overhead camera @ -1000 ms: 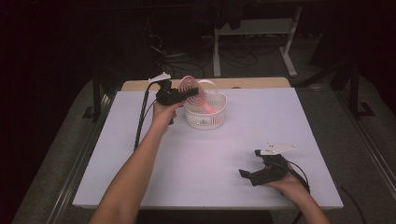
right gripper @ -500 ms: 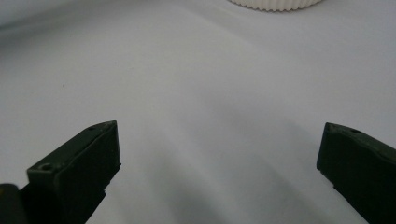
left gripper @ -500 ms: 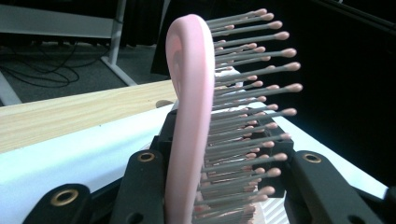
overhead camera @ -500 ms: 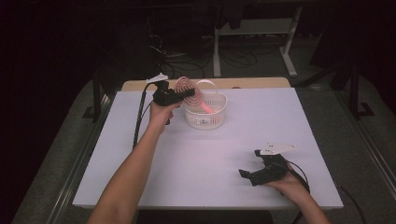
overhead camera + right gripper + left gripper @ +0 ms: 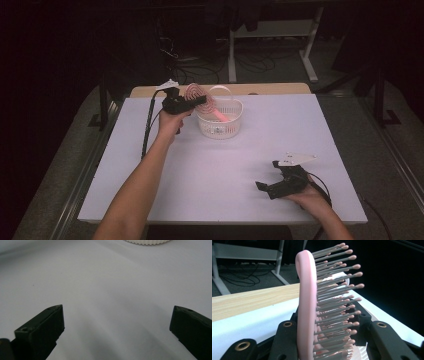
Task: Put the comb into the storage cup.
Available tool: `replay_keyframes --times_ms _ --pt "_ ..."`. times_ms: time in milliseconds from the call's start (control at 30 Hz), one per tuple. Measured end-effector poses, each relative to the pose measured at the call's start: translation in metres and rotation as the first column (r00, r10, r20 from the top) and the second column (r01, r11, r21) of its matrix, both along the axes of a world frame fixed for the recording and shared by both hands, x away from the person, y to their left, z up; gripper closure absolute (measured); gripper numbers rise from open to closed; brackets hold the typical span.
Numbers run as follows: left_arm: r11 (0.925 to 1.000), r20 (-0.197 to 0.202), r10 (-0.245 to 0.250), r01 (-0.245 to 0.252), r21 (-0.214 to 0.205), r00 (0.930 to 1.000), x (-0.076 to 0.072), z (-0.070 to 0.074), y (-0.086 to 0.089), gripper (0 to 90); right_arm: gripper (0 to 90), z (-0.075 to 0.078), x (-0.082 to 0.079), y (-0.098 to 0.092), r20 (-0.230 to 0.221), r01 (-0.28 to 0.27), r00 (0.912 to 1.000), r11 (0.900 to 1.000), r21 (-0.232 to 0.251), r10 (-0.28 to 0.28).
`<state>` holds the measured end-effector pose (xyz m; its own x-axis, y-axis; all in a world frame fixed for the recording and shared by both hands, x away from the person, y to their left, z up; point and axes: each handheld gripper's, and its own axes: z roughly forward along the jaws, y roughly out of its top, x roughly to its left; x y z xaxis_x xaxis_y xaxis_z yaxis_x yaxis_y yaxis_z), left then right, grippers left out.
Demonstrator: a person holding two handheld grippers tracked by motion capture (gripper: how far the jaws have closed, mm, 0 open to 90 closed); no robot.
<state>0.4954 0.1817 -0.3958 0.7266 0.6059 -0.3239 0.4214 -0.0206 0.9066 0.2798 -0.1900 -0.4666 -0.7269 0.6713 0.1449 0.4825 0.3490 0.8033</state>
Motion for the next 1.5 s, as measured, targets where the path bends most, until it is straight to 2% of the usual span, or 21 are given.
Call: replay_keyframes --times_ms 300,667,1000,1200,1500 --pt "0.9997 0.012 0.009 -0.009 0.025 0.9999 -0.0003 -0.0001 -0.0007 56.0 0.0 -0.0002 0.0000 0.0002 -0.002 -0.003 1.0000 1.0000 -0.002 0.003" --pt "0.9971 0.026 0.034 -0.036 0.067 0.9991 -0.0004 -0.0020 0.0006 45.3 0.0 -0.0003 0.0000 0.0003 -0.003 -0.003 1.0000 1.0000 -0.004 0.003" --pt "0.9962 0.048 0.032 -0.036 0.080 0.9983 -0.0023 -0.0029 0.0049 36.9 0.0 -0.0004 0.0000 0.0005 -0.004 -0.004 1.0000 1.0000 -0.005 0.004" --pt "0.9922 0.064 0.027 -0.034 0.120 0.9976 -0.0038 -0.0018 0.0043 24.8 0.0 -0.0004 -0.0001 0.0007 -0.005 -0.005 1.0000 1.0000 -0.007 0.005" --pt "0.9900 0.068 0.012 -0.021 0.139 0.9976 -0.0052 -0.0006 0.0061 10.9 0.0 -0.0005 -0.0003 0.0008 -0.005 -0.006 1.0000 1.0000 -0.007 0.006"
